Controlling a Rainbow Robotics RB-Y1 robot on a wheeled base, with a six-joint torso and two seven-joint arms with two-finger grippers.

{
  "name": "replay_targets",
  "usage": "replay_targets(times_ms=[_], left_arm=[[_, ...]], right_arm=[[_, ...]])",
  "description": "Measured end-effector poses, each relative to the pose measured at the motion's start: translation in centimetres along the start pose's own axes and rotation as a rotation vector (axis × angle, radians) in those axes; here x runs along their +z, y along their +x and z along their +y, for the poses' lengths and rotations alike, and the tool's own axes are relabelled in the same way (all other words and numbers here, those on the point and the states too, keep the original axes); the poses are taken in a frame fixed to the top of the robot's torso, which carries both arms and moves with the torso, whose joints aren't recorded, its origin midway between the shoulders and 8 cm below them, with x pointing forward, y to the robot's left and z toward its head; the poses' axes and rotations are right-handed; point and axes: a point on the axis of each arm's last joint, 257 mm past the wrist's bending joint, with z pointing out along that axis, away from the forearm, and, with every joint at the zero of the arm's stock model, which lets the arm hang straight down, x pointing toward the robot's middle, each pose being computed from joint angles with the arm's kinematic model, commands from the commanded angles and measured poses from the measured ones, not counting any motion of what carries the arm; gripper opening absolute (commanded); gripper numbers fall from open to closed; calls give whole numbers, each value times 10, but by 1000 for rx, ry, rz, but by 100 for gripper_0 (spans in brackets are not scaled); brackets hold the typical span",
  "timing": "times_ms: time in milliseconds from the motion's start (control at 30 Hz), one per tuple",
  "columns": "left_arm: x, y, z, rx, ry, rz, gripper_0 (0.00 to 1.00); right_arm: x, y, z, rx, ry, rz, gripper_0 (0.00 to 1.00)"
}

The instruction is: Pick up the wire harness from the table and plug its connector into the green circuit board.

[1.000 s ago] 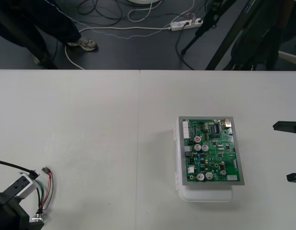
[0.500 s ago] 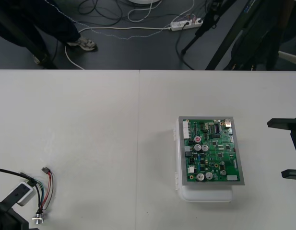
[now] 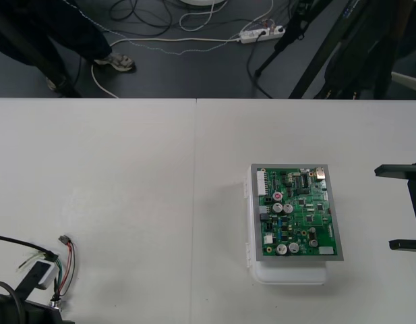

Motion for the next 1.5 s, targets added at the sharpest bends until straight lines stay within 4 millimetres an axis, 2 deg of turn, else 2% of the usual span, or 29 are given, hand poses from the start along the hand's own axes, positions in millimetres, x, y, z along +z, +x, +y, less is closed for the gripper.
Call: replay_targets(times_ms=[167, 333, 467, 667, 933, 1267, 1500], left_arm=[[17, 11, 6, -27, 10, 46, 100], [28, 13, 10, -44, 16, 65, 100], [32, 10, 9, -42, 17, 60, 100], [36, 8, 7, -36, 16, 53, 100], [53, 8, 14, -62, 17, 56, 100], [55, -2, 18, -64, 7, 24, 100], [66, -4, 24, -81, 3, 16, 100]], right_arm=[[0, 0, 0, -1, 0, 0, 100], [0, -1, -1, -13, -1, 0, 100], [2, -3, -4, -81, -5, -2, 100], [2, -4, -5, -88, -7, -3, 100], [4, -7, -8, -101, -10, -6, 100], [4, -3, -20, -167, 0, 4, 100], [6, -4, -22, -112, 3, -5, 100]])
